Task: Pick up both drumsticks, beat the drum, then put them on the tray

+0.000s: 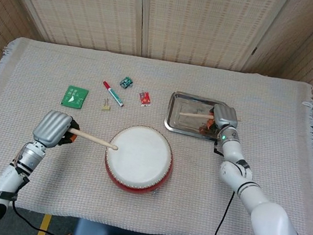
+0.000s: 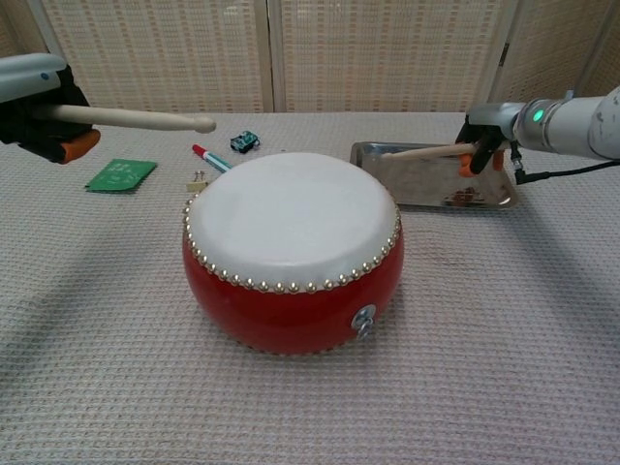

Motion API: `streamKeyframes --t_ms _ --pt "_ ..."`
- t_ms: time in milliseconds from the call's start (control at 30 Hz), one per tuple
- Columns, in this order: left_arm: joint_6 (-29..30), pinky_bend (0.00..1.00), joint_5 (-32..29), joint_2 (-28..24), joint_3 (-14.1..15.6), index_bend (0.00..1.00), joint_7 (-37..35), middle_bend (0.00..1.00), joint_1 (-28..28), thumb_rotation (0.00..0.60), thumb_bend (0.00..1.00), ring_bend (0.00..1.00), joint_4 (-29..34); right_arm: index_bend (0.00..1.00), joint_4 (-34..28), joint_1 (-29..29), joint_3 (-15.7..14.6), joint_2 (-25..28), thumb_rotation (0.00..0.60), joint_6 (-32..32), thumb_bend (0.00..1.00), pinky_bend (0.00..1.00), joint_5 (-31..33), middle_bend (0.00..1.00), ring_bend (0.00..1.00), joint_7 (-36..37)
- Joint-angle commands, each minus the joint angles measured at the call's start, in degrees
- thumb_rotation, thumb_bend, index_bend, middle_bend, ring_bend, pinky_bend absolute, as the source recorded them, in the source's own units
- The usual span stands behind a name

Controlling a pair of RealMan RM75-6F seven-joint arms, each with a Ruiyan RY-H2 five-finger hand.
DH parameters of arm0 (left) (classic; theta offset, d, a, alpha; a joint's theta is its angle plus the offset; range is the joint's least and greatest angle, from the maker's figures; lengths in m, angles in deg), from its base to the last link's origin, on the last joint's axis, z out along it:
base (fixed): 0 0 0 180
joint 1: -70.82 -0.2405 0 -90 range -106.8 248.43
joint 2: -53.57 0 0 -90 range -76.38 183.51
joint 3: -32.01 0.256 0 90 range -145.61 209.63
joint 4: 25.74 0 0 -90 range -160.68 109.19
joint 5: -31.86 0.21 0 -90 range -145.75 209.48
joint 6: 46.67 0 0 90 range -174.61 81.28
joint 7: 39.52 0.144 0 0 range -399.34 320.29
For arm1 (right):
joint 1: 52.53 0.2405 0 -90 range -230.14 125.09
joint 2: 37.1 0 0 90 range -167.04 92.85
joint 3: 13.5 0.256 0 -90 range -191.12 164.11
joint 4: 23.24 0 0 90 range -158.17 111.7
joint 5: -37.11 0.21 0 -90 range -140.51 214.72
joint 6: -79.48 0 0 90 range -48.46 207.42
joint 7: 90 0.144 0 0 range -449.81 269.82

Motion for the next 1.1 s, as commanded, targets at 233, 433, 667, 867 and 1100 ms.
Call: streamKeyframes --t_ms 233,433,667,867,1100 --pt "-0.5 1.0 -0.4 1.0 -0.1 1.0 -0.4 1.0 0.2 0.6 0.68 1.0 -1.3 0.12 6.8 1.8 3.0 -4.9 0.6 -2.7 0.2 0.26 -2.5 0.2 0.07 0.8" --pt "-0.6 1.0 -0.1 1.3 -0.2 1.0 -0.7 1.0 0.3 0.6 0.68 1.0 -1.8 0.03 2.2 1.9 5.6 -1.9 0.6 -2.0 0.13 0.17 -4.6 0.14 0.01 3.5" --pt "0.0 1.0 1.9 1.9 0.5 1.0 0.3 1.0 0.3 0.6 0.68 1.0 -0.8 0.09 -23.6 -2.6 7.1 12.8 0.6 6.1 0.12 0.17 -9.3 0.14 0.01 5.1" --pt "-0.6 1.0 3.5 3.8 1.2 1.0 4.4 1.0 1.8 0.6 0.68 1.0 -0.7 0.14 -50.4 -6.1 7.8 27.7 0.6 11.9 0.12 0.17 -7.5 0.14 0.01 2.0" --pt "-1.2 1.0 -1.3 5.9 -0.2 1.0 14.1 1.0 4.0 0.6 0.68 0.99 1.3 0.19 -80.1 -5.7 6.4 46.0 0.6 19.5 0.12 0.2 5.4 0.15 0.05 -4.6"
